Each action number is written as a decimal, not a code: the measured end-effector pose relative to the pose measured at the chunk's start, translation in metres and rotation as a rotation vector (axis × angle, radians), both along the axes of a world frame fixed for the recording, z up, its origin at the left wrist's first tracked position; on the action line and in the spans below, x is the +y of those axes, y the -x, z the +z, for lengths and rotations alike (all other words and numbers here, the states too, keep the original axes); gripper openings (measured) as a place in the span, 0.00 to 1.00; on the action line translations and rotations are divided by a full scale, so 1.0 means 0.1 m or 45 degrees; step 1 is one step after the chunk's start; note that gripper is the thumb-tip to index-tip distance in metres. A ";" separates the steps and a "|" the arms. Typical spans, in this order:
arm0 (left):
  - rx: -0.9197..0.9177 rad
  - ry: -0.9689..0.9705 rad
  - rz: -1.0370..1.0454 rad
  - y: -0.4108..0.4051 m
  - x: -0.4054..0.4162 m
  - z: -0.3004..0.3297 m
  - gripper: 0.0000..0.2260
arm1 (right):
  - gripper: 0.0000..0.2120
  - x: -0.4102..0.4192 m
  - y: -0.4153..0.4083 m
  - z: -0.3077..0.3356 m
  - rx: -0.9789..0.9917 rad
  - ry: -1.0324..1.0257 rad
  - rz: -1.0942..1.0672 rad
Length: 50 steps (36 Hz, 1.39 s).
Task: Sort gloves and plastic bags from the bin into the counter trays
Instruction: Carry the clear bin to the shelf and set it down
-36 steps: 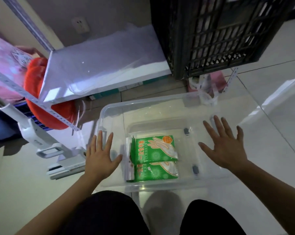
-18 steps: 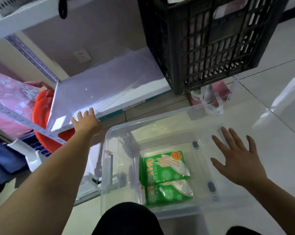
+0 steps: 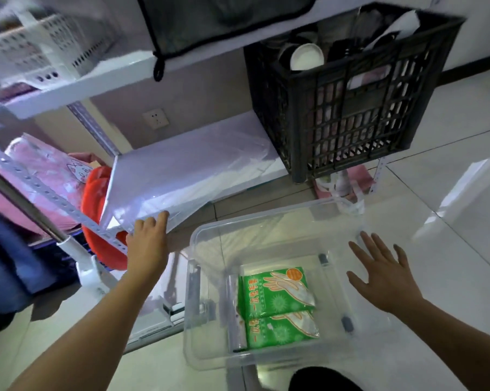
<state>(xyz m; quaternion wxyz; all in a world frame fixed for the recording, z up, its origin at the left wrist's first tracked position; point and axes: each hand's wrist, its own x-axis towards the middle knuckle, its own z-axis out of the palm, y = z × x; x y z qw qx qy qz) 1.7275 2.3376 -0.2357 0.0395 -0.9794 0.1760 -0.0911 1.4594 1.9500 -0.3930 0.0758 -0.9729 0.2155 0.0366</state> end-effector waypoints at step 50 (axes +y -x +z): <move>0.622 0.814 0.037 0.04 -0.02 -0.75 0.24 | 0.23 -0.45 -0.91 0.90 -0.382 -0.738 -0.746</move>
